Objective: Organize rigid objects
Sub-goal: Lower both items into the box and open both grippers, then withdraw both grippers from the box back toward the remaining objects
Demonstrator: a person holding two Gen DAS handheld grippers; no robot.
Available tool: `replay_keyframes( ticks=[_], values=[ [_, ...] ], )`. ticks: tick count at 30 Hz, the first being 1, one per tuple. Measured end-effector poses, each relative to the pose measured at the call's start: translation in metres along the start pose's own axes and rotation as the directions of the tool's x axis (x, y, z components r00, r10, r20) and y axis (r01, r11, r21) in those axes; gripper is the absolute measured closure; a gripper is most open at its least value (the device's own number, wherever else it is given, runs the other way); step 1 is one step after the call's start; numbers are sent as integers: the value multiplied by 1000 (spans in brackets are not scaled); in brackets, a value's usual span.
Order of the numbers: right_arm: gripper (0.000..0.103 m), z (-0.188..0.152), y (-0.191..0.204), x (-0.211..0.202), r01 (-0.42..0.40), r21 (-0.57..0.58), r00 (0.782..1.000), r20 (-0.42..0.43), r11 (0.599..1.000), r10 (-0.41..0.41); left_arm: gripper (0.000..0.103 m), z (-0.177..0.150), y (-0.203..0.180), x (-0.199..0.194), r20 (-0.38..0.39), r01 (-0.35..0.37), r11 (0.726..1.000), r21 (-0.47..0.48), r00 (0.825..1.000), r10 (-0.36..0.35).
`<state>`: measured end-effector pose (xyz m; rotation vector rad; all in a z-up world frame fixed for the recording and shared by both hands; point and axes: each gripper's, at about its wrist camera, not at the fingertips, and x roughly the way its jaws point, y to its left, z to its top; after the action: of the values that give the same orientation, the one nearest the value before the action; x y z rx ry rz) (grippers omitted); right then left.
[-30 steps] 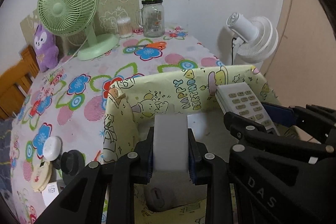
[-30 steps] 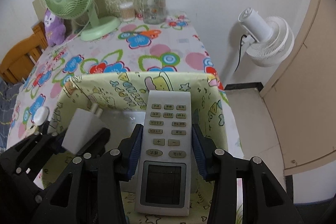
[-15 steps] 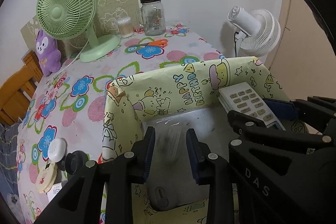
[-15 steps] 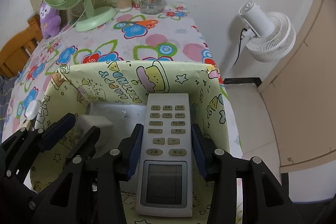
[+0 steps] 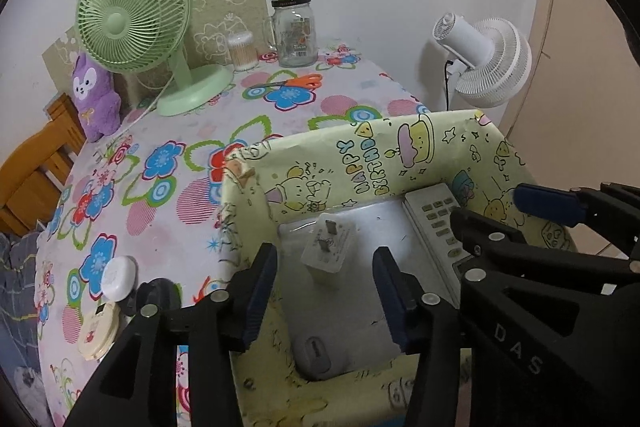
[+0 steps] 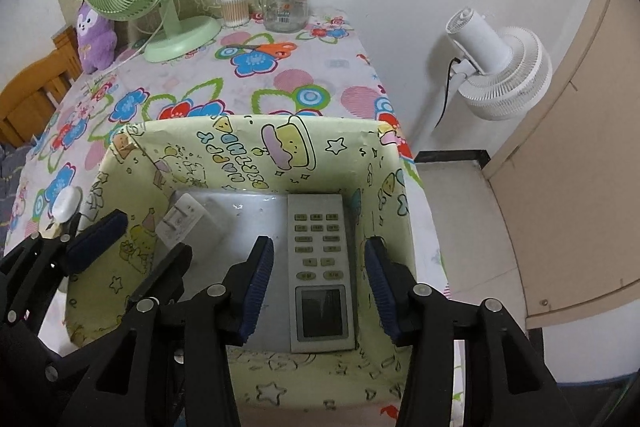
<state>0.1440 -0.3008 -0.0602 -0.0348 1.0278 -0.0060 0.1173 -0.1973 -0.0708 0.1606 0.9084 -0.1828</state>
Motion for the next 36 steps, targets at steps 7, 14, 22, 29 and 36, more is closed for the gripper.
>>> replay_keyframes(
  ticks=[7, 14, 22, 29, 36],
  values=[
    [37, -7, 0, -22, 12, 23, 999, 46, 1000, -13, 46, -4, 10, -20, 19, 33, 999, -18, 999, -33],
    [29, -14, 2, -41, 7, 50, 997, 82, 999, -11, 31, -10, 20, -43, 68, 4, 1000, -17, 998, -3],
    [21, -21, 10, -59, -9, 61, 992, 126, 998, 1, 22, -17, 34, -64, 104, -28, 999, -26, 994, 30],
    [20, -27, 16, -77, -20, 72, 987, 160, 997, 9, 14, -24, 43, -86, 150, -25, 1000, -19, 988, 27],
    [18, -35, 26, -97, -16, 70, 980, 200, 997, 2, 14, -30, 54, -103, 171, -4, 999, -32, 985, 9]
  ],
)
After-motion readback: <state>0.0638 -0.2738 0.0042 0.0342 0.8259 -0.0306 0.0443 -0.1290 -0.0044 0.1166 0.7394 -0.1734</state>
